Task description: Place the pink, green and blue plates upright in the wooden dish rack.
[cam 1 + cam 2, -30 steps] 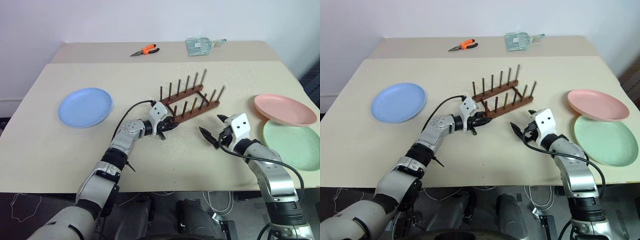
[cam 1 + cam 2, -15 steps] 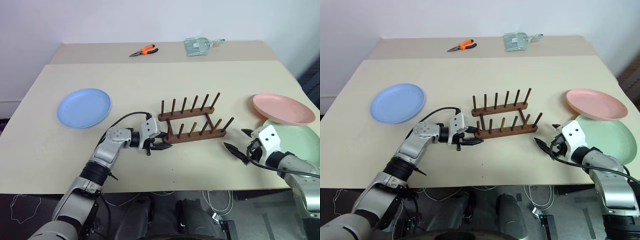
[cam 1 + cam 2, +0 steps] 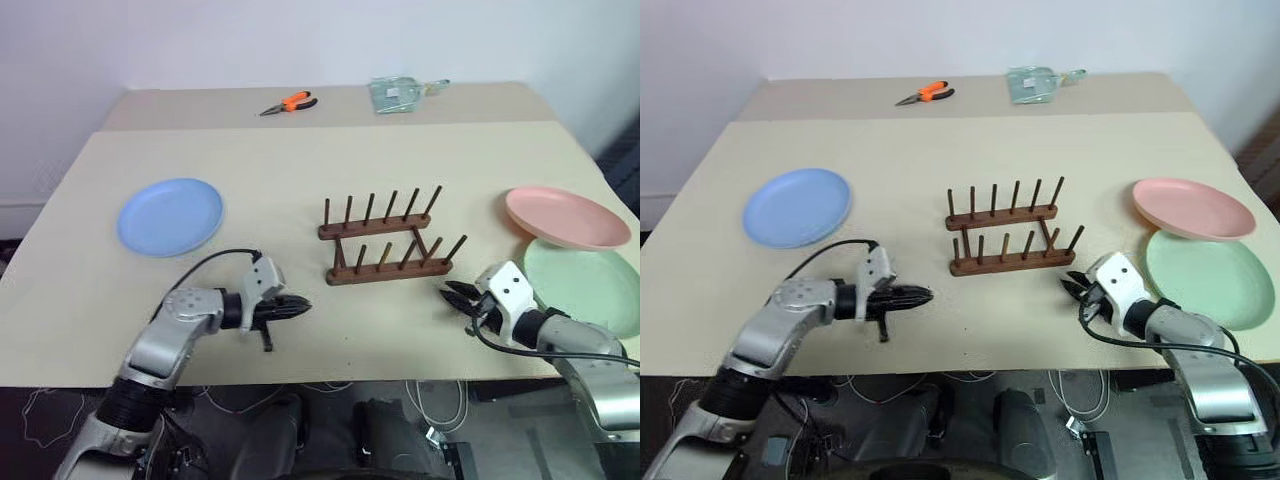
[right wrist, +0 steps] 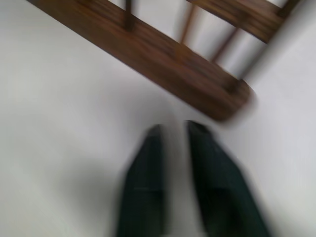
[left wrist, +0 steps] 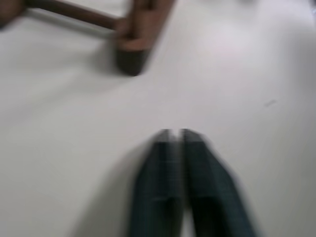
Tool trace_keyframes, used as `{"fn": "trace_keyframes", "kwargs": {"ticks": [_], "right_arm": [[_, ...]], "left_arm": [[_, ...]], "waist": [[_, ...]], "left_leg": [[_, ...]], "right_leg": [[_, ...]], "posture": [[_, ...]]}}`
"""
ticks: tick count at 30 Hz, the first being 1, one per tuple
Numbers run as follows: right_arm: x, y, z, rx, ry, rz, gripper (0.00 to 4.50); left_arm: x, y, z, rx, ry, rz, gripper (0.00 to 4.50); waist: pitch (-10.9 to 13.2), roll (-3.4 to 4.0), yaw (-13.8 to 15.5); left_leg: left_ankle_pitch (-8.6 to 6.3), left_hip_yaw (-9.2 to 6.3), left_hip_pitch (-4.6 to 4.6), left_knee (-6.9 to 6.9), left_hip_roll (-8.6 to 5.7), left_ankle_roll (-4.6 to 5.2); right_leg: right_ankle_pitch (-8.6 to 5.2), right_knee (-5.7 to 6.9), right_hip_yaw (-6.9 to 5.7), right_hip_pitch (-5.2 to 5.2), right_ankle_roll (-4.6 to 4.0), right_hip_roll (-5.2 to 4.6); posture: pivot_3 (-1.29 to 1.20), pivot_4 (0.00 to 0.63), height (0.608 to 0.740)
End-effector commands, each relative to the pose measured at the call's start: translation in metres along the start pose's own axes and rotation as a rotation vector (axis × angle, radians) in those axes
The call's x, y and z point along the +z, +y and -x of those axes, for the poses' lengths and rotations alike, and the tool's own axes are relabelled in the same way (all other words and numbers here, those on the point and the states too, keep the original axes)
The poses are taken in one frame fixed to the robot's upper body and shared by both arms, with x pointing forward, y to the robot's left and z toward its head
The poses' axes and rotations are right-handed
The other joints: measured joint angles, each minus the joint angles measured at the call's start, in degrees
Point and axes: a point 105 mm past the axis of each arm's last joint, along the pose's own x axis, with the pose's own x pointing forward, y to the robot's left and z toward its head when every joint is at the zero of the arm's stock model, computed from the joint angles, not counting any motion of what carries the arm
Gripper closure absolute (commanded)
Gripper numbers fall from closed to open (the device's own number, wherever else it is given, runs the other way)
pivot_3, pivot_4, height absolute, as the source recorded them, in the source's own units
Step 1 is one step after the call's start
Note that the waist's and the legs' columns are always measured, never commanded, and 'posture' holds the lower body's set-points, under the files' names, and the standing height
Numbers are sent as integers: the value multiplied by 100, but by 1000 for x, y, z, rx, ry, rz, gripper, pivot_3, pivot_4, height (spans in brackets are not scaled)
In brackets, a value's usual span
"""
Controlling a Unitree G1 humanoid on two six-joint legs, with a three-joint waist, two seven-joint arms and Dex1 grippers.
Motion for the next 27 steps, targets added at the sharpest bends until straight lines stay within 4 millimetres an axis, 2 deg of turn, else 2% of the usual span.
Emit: {"fn": "trace_keyframes", "kwargs": {"ticks": [1, 5, 8, 10, 16, 18, 20, 21, 22, 23, 27], "right_arm": [[6, -3, -9, -23, -15, 29, 4476], [10, -11, -29, -99, -22, 74, 4476], [15, -21, -45, -173, -20, 94, 4476], [19, -27, -55, -212, -22, 101, 4476], [33, -41, -75, -268, -55, 128, 4476], [36, -44, -75, -269, -62, 133, 4476], [36, -47, -67, -254, -55, 162, 4476], [35, -49, -62, -248, -48, 181, 3975], [37, -54, -54, -250, -45, 214, 3736], [40, -58, -45, -257, -45, 244, 3288], [62, -76, -5, -275, -37, 415, 1319]], "left_arm": [[9, 0, -22, 52, -6, -35, 4477], [5, 36, -43, 293, 24, -49, 4477], [7, 68, -46, 481, 5, -26, 4477], [11, 81, -45, 546, -21, -4, 4477], [14, 97, -47, 590, -30, -22, 4477], [15, 96, -49, 578, -37, -28, 4477], [17, 91, -49, 547, -56, -38, 4477], [18, 88, -49, 534, -66, -38, 4477], [20, 84, -49, 517, -75, -46, 4477], [22, 81, -48, 503, -84, -57, 4477], [33, 66, -43, 448, -139, -65, 4477]], "waist": [[0, 0, 11], [-2, 0, 29], [-4, -2, 24], [-6, -4, 12], [-8, -4, -55], [-8, -4, -46], [-8, -4, -45], [-8, -4, -45], [-9, -3, -44], [-9, -3, -43], [-8, -1, -43]], "left_leg": [[-1, 0, 0, 0, 0, 2], [0, 2, 0, -7, -1, 6], [1, 3, 8, -1, -1, 2], [2, 3, 12, 3, -2, 0], [11, 3, 17, -5, -4, 6], [12, 3, 18, -5, -4, 5], [12, 3, 17, -5, -4, 5], [11, 3, 17, -5, -6, 5], [11, 3, 17, -6, -7, 5], [11, 3, 17, -7, -7, 6], [9, 3, 11, -10, -8, 7]], "right_leg": [[0, -4, 0, 2, 1, 0], [7, -8, -4, -4, 13, 0], [14, 8, -3, -3, 24, 1], [13, 16, -3, -1, 23, 2], [16, 27, -4, -6, 28, 5], [16, 29, -4, -5, 28, 5], [16, 30, -4, -5, 28, 5], [17, 30, -3, -5, 28, 4], [17, 30, -3, -5, 29, 4], [17, 30, -3, -5, 29, 3], [17, 29, -2, -12, 29, 1]], "posture": [[0, 150, 726], [0, 150, 726], [0, 150, 726], [0, 150, 726], [0, 150, 726], [0, 150, 726], [0, 150, 726], [0, 150, 726], [0, 150, 726], [0, 150, 726], [0, 150, 726]]}}
